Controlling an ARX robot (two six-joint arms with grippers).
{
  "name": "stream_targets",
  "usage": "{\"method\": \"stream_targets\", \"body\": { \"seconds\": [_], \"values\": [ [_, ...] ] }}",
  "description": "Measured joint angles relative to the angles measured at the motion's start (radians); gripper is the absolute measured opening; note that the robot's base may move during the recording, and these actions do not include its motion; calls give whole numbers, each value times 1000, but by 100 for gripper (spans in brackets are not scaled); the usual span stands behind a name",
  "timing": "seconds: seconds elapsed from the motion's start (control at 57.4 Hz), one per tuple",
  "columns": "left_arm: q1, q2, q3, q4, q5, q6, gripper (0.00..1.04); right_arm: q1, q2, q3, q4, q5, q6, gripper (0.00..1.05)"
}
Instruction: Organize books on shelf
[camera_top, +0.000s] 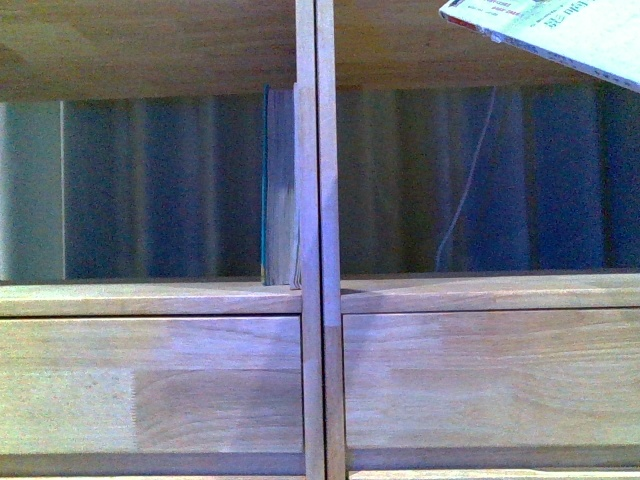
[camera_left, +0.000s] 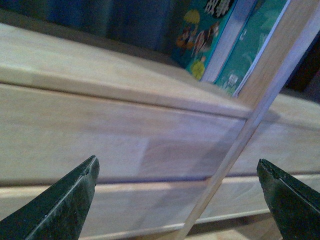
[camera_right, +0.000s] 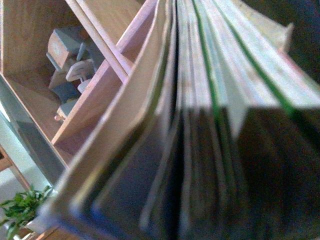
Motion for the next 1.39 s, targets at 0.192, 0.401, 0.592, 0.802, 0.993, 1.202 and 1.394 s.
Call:
{"method": "stream_targets", "body": {
  "seconds": [0.192, 0.401, 0.592, 0.802, 0.993, 1.202, 1.394],
  "values": [
    [-128, 137, 298, -78, 8, -186, 97, 60, 85, 39, 74, 69, -59, 7],
    [-309, 201, 495, -143, 86, -398, 97, 207, 219, 128, 164, 118, -164, 7],
    [-420, 212, 566, -154, 56, -431, 97, 337, 306, 183, 166, 145, -216, 7],
    [-493, 219, 604, -128, 30, -468, 97, 488, 365, 202, 182, 150, -226, 7],
    [-525, 214, 603, -108, 39, -463, 97, 553, 365, 198, 231, 88, -126, 7],
    [-540, 184, 571, -60, 42, -449, 97, 573, 365, 186, 281, 21, 2, 7],
    [-546, 170, 555, -51, 37, -430, 82, 581, 365, 183, 289, -4, 66, 7]
  ]
}}
